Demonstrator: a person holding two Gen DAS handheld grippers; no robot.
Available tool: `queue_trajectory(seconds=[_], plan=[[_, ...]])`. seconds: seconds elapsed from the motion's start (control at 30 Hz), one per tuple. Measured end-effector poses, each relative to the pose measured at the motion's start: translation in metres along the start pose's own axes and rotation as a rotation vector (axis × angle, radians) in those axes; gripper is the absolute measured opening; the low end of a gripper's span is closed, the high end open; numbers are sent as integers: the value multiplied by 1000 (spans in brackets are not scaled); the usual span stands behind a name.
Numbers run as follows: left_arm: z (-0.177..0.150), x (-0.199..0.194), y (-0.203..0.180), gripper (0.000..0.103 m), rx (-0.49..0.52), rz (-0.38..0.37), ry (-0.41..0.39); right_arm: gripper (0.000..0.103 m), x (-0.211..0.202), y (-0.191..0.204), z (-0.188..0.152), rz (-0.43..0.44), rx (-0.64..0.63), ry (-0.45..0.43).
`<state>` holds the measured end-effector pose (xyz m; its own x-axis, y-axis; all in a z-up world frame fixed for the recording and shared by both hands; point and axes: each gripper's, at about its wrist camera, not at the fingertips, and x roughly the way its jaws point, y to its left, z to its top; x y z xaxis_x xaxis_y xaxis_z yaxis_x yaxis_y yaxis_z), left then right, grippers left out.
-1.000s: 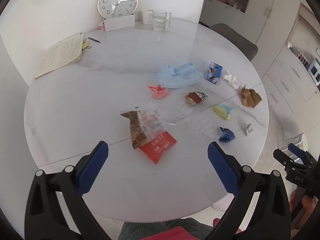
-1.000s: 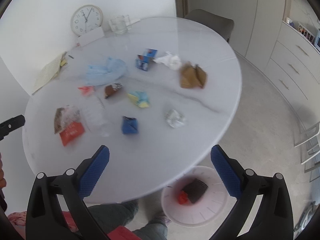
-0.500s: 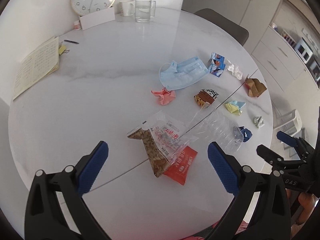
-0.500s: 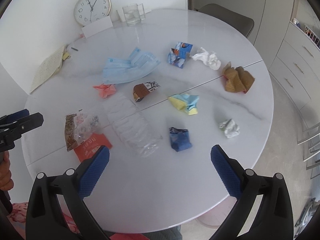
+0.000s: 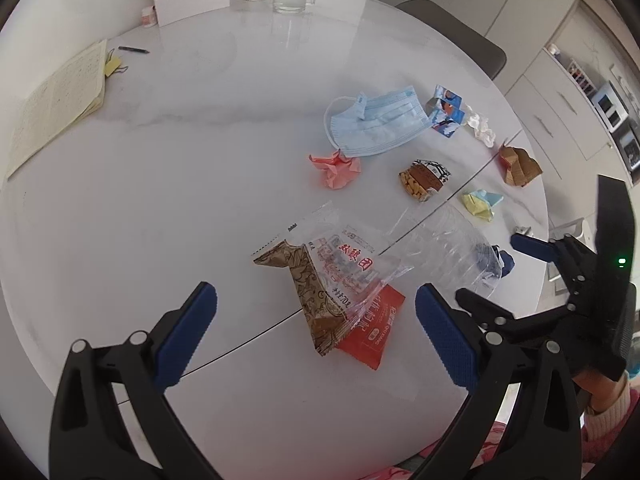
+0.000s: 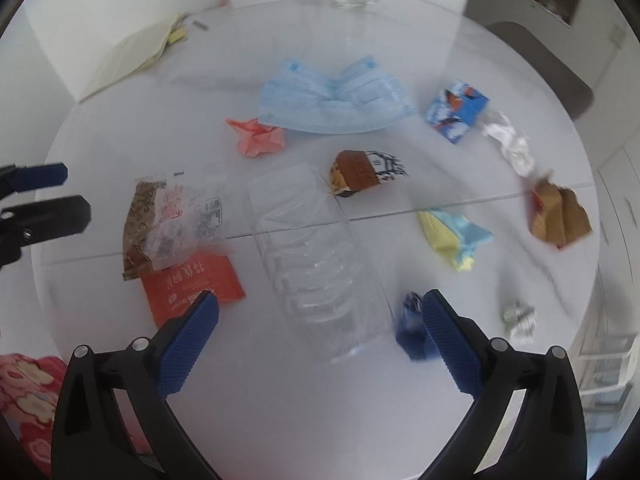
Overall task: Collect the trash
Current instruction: 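Move the right gripper to the clear plastic bottle and grasp it, then grasp the clear snack bag with the left gripper while the right holds the bottle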
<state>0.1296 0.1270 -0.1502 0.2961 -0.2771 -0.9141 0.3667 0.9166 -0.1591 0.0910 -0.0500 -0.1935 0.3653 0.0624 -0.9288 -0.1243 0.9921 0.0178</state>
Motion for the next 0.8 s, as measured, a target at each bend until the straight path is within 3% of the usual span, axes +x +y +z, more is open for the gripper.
queue_trajectory(seconds=[0.27, 0.33, 0.37, 0.67, 0.8], plan=[[13, 20, -9, 95, -83, 5, 48, 100, 34, 0, 16, 52, -122, 50], [15, 29, -12, 95, -95, 20, 63, 84, 40, -3, 17, 74, -142, 63], [16, 32, -13, 95, -98, 28, 73, 67, 43, -6, 18, 102, -138, 84], [25, 58, -14, 95, -168, 134, 150, 65, 34, -57, 36, 230, 18, 79], [35, 78, -11, 95, -230, 137, 221, 66, 23, -69, 42, 246, 35, 51]])
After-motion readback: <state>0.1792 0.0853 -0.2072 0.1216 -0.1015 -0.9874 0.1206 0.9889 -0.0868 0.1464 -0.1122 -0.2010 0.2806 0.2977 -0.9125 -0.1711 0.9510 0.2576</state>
